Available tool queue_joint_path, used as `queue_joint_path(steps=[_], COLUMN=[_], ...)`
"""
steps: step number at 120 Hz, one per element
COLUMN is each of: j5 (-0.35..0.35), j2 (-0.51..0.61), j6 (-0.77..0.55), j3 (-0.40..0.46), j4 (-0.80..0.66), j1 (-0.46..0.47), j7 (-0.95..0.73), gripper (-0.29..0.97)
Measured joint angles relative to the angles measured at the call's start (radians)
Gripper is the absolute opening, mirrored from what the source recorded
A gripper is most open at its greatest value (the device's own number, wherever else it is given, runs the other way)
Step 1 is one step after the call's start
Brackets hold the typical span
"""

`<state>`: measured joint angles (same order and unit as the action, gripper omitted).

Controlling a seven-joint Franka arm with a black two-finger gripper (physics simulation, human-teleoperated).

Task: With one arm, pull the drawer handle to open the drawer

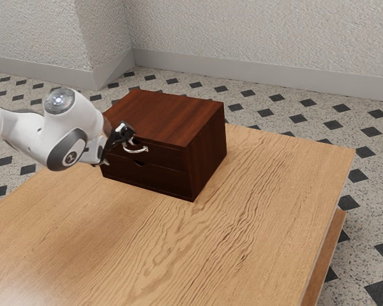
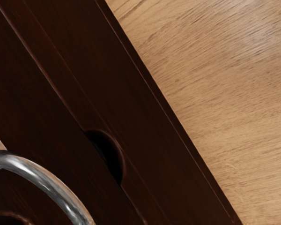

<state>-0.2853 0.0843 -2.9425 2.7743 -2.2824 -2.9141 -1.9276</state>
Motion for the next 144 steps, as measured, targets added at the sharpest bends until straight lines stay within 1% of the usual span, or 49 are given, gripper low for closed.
queue_joint_path(steps=[38, 58, 89, 144], j5=[-0.001, 0.007, 0.016, 0.008], j2=[0.053, 0.056, 0.022, -0.061], j6=[-0.015, -0.019, -0.019, -0.01], j3=[-0.001, -0.002, -0.006, -0.019], j4=[0.021, 0.017, -0.024, -0.123], j1=[0.005, 0.004, 0.004, 0.007], j7=[0.0, 0.0, -0.002, -0.011], gripper=[0.68, 0.67, 0.68, 0.68])
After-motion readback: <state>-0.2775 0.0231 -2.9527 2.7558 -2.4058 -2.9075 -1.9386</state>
